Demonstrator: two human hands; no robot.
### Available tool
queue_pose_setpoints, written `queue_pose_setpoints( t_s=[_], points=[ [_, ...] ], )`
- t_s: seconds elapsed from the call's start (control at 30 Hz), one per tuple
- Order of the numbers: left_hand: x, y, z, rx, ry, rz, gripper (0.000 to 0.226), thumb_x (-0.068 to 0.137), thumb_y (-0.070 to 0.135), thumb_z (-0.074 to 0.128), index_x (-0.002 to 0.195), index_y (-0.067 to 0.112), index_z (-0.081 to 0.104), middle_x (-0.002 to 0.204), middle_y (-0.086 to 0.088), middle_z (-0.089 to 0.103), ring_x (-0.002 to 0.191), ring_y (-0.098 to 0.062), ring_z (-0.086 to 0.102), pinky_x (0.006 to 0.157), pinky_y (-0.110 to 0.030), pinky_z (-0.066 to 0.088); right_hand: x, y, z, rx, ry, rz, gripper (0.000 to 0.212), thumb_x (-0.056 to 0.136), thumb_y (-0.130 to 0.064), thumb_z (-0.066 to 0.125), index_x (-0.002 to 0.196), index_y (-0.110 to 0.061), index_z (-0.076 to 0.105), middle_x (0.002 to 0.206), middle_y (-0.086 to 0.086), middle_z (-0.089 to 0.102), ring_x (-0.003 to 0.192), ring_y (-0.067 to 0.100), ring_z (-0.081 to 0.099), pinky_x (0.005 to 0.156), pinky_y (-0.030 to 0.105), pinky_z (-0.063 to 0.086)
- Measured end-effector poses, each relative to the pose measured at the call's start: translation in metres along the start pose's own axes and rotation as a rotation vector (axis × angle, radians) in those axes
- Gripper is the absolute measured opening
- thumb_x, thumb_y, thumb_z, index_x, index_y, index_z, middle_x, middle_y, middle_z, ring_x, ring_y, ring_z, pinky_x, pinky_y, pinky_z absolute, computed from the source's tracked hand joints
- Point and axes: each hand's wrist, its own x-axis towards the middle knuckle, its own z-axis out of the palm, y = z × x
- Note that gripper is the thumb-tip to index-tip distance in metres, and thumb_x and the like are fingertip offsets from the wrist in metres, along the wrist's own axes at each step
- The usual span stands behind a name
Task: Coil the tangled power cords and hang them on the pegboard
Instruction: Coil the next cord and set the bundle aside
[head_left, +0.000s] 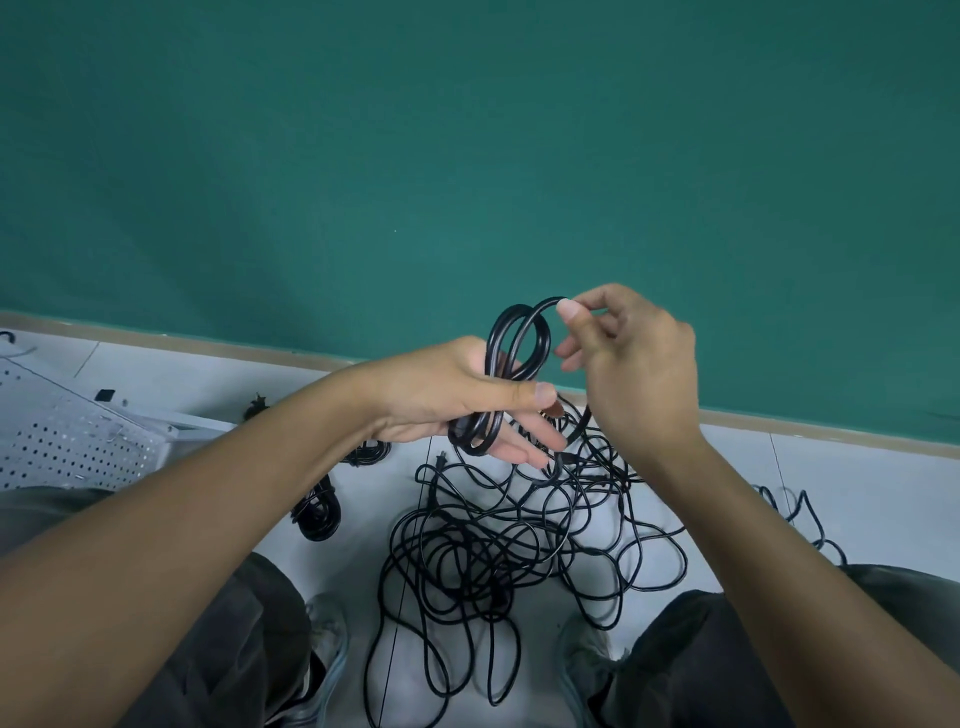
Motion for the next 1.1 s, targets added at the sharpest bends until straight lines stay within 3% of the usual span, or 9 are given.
queue_pose_setpoints(
  t_s=[0.2,0.33,0.53,0.67,0.77,0.83,0.97,1.03,1.1],
  points=[
    [0.004,-0.004,-0.004,-0.018,0.108,0.088,0.038,0.099,0.018,0.064,0.126,-0.009,0.063,0.112,-0.024,0.075,0.104,-0.031,0.075,0.085,-0.026,0.060,0.002,-0.003,0.002,-0.054,-0.049,0.023,0.016,0.106,-0.035,0.054,0.100,-0.020,0.059,0.085,-0.008,0.076,0.073,0.013,0.071,0.077,0.039,0.057],
    [0.007,-0.010,-0.006,0.034,0.172,0.126,0.035,0.098,0.017,0.068,0.120,-0.010,0.066,0.111,-0.021,0.076,0.104,-0.026,0.076,0.084,-0.025,0.060,0.002,-0.001,0.006,-0.137,-0.084,-0.056,0.017,0.106,-0.027,0.054,0.095,-0.014,0.056,0.072,-0.001,0.068,0.054,0.016,0.054,0.059,0.038,0.046],
    [0.013,-0.014,-0.006,0.322,0.328,0.251,0.021,0.098,0.021,0.070,0.102,0.001,0.074,0.092,-0.007,0.077,0.092,-0.015,0.076,0.082,-0.025,0.059,0.002,-0.001,0.007,0.023,-0.016,-0.005,0.012,0.100,-0.019,0.064,0.088,-0.015,0.065,0.083,-0.001,0.067,0.076,0.024,0.072,0.074,0.043,0.058],
    [0.014,-0.013,-0.008,0.520,0.368,0.280,0.023,0.099,0.030,0.069,0.088,0.011,0.072,0.073,0.001,0.064,0.066,-0.014,0.061,0.067,-0.023,0.047,0.001,-0.006,0.008,0.140,-0.051,0.038,0.014,0.100,-0.012,0.064,0.086,-0.015,0.063,0.081,0.001,0.066,0.062,0.013,0.072,0.058,0.023,0.058],
    [0.013,-0.013,-0.010,0.412,0.251,0.261,0.031,0.097,0.035,0.071,0.104,0.004,0.073,0.100,-0.013,0.077,0.095,-0.024,0.074,0.097,-0.042,0.057,0.000,-0.010,0.007,0.259,-0.074,0.109,0.009,0.100,-0.009,0.064,0.091,-0.007,0.065,0.084,0.004,0.069,0.059,0.011,0.073,0.055,0.023,0.059],
    [0.009,-0.012,-0.008,0.307,0.182,0.244,0.041,0.097,0.033,0.072,0.119,-0.001,0.069,0.116,-0.016,0.075,0.111,-0.032,0.072,0.108,-0.055,0.050,0.001,-0.010,0.006,0.293,-0.082,0.123,0.010,0.099,-0.009,0.065,0.090,-0.005,0.066,0.083,0.004,0.070,0.060,0.014,0.073,0.059,0.030,0.062],
    [0.007,-0.009,-0.006,0.119,0.101,0.201,0.039,0.091,0.031,0.064,0.090,-0.008,0.067,0.102,-0.019,0.074,0.112,-0.034,0.072,0.106,-0.053,0.052,0.003,-0.010,0.005,0.364,-0.108,0.102,0.014,0.097,-0.013,0.070,0.083,-0.011,0.069,0.075,0.002,0.073,0.070,0.022,0.074,0.069,0.042,0.064],
    [0.006,-0.011,-0.001,0.003,0.059,0.195,0.035,0.092,0.030,0.063,0.086,-0.004,0.064,0.107,-0.036,0.065,0.105,-0.037,0.074,0.098,-0.046,0.058,0.005,-0.011,0.004,0.401,-0.138,0.092,0.014,0.097,-0.012,0.069,0.082,-0.010,0.069,0.076,0.004,0.074,0.072,0.019,0.073,0.067,0.033,0.063],
    [0.007,-0.013,0.004,-0.050,0.082,0.198,0.030,0.091,0.033,0.063,0.088,0.003,0.066,0.090,-0.027,0.068,0.089,-0.032,0.076,0.081,-0.036,0.063,0.008,-0.010,0.002,0.380,-0.162,0.055,0.015,0.096,-0.013,0.070,0.082,-0.009,0.069,0.074,0.002,0.072,0.066,0.010,0.069,0.066,0.022,0.057]
  ],
)
